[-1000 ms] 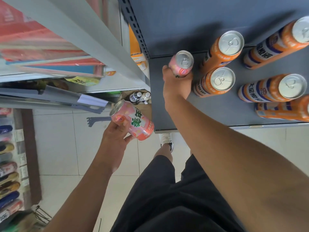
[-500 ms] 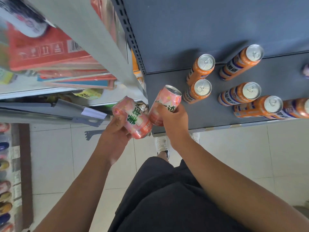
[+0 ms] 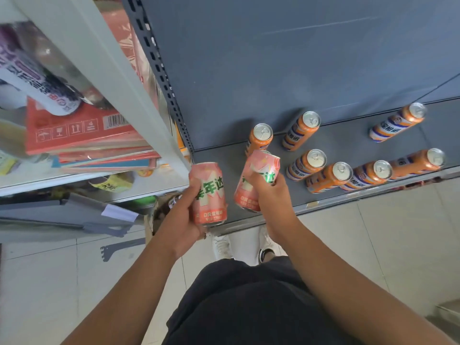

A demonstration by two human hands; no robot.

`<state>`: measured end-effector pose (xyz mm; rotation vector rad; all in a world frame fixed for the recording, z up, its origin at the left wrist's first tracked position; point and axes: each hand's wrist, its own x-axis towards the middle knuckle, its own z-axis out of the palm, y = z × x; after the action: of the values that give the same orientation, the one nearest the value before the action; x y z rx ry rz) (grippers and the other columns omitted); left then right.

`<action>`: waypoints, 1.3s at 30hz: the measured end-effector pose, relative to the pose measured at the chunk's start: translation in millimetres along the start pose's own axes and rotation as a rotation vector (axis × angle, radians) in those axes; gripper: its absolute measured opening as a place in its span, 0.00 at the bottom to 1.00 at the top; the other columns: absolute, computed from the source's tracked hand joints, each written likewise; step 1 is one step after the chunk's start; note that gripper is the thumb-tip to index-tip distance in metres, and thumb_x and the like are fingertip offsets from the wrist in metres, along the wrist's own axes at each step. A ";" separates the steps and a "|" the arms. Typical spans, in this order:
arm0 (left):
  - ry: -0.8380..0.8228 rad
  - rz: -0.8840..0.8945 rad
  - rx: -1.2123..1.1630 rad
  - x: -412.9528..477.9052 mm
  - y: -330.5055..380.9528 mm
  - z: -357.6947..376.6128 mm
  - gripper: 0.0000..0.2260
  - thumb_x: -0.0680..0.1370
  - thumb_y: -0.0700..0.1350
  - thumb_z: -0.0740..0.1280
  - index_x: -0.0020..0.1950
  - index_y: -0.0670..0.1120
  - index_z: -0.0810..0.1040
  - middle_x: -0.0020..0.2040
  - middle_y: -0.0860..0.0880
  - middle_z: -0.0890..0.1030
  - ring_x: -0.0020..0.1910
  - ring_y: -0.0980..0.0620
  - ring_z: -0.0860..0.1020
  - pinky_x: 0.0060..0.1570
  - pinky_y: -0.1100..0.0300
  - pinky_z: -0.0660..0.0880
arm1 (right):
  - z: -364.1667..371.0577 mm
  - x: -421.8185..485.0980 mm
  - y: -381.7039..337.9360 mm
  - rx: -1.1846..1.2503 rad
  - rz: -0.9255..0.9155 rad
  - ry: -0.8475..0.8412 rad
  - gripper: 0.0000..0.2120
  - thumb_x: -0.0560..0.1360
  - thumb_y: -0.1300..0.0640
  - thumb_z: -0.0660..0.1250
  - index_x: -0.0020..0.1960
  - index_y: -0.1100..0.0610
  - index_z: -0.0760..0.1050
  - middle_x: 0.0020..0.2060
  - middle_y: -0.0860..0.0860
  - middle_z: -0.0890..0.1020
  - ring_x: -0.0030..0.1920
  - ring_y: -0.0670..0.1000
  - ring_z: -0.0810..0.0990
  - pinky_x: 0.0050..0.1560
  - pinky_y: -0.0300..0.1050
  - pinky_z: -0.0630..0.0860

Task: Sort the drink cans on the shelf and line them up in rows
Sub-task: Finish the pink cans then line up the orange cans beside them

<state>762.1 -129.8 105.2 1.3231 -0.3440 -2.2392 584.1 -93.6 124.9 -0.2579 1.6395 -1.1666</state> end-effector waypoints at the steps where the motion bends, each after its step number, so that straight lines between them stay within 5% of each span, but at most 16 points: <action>1: -0.012 0.011 0.035 1.1 0.2 6.8 0.25 0.71 0.54 0.68 0.65 0.45 0.76 0.56 0.41 0.83 0.54 0.41 0.82 0.64 0.37 0.72 | -7.7 -1.3 -2.4 0.004 -0.002 -0.004 0.12 0.74 0.52 0.73 0.55 0.51 0.75 0.46 0.51 0.82 0.44 0.48 0.83 0.37 0.40 0.80; 7: -0.169 0.076 0.244 3.6 -0.1 52.5 0.49 0.50 0.53 0.87 0.66 0.42 0.72 0.52 0.44 0.84 0.50 0.47 0.83 0.58 0.42 0.78 | -57.0 -9.7 -23.5 -0.041 -0.069 -0.133 0.13 0.72 0.58 0.75 0.56 0.54 0.78 0.49 0.53 0.85 0.52 0.55 0.84 0.53 0.47 0.81; 10: -0.245 0.120 0.341 0.2 -4.8 87.3 0.42 0.50 0.50 0.86 0.61 0.44 0.75 0.49 0.46 0.85 0.47 0.50 0.83 0.52 0.49 0.81 | -86.6 -14.3 -36.4 0.001 -0.120 -0.146 0.18 0.68 0.56 0.76 0.56 0.54 0.77 0.48 0.52 0.85 0.51 0.53 0.84 0.54 0.48 0.81; 14: -0.266 0.145 0.364 -3.4 -19.4 140.2 0.39 0.57 0.44 0.80 0.66 0.40 0.73 0.58 0.39 0.82 0.55 0.42 0.80 0.58 0.42 0.76 | -137.4 -21.7 -54.1 0.067 -0.167 -0.119 0.13 0.71 0.61 0.74 0.53 0.53 0.76 0.43 0.49 0.85 0.43 0.46 0.84 0.42 0.39 0.81; 19: -0.301 0.169 0.325 -10.6 -61.6 216.3 0.39 0.56 0.44 0.82 0.65 0.43 0.73 0.55 0.41 0.83 0.52 0.41 0.82 0.50 0.46 0.80 | -213.7 -32.8 -75.9 0.146 -0.225 -0.063 0.24 0.62 0.54 0.73 0.57 0.54 0.75 0.50 0.55 0.85 0.51 0.56 0.84 0.54 0.53 0.81; 27: -0.450 0.233 0.495 -27.7 -134.0 340.9 0.23 0.64 0.48 0.70 0.56 0.42 0.78 0.45 0.42 0.85 0.39 0.45 0.84 0.34 0.55 0.80 | -350.0 -59.0 -98.9 0.270 -0.310 0.070 0.13 0.75 0.64 0.69 0.58 0.55 0.75 0.49 0.53 0.84 0.48 0.52 0.83 0.46 0.45 0.80; 32: -0.534 0.282 0.674 -28.1 -171.3 404.8 0.32 0.62 0.53 0.75 0.63 0.44 0.76 0.53 0.41 0.83 0.47 0.45 0.83 0.39 0.55 0.79 | -420.4 -81.4 -101.8 0.334 -0.356 0.209 0.16 0.71 0.60 0.73 0.58 0.55 0.75 0.52 0.55 0.84 0.53 0.57 0.83 0.54 0.51 0.82; 37: -0.683 0.264 0.792 -24.0 -207.3 463.7 0.28 0.61 0.50 0.77 0.60 0.48 0.78 0.50 0.45 0.84 0.47 0.44 0.82 0.37 0.57 0.79 | -475.8 -100.4 -99.1 0.408 -0.401 0.307 0.12 0.74 0.61 0.72 0.55 0.52 0.75 0.44 0.49 0.85 0.44 0.49 0.84 0.44 0.42 0.80; 39: -0.729 0.260 0.833 -21.2 -217.5 484.0 0.28 0.61 0.50 0.76 0.61 0.49 0.78 0.50 0.46 0.84 0.47 0.48 0.83 0.38 0.58 0.79 | -492.4 -102.3 -99.6 0.424 -0.414 0.347 0.18 0.69 0.56 0.75 0.57 0.55 0.76 0.46 0.52 0.85 0.45 0.51 0.84 0.43 0.42 0.80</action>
<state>284.6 44.0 259.5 0.6315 -1.7357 -2.3369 181.4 198.3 249.2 -0.1277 1.6232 -1.9280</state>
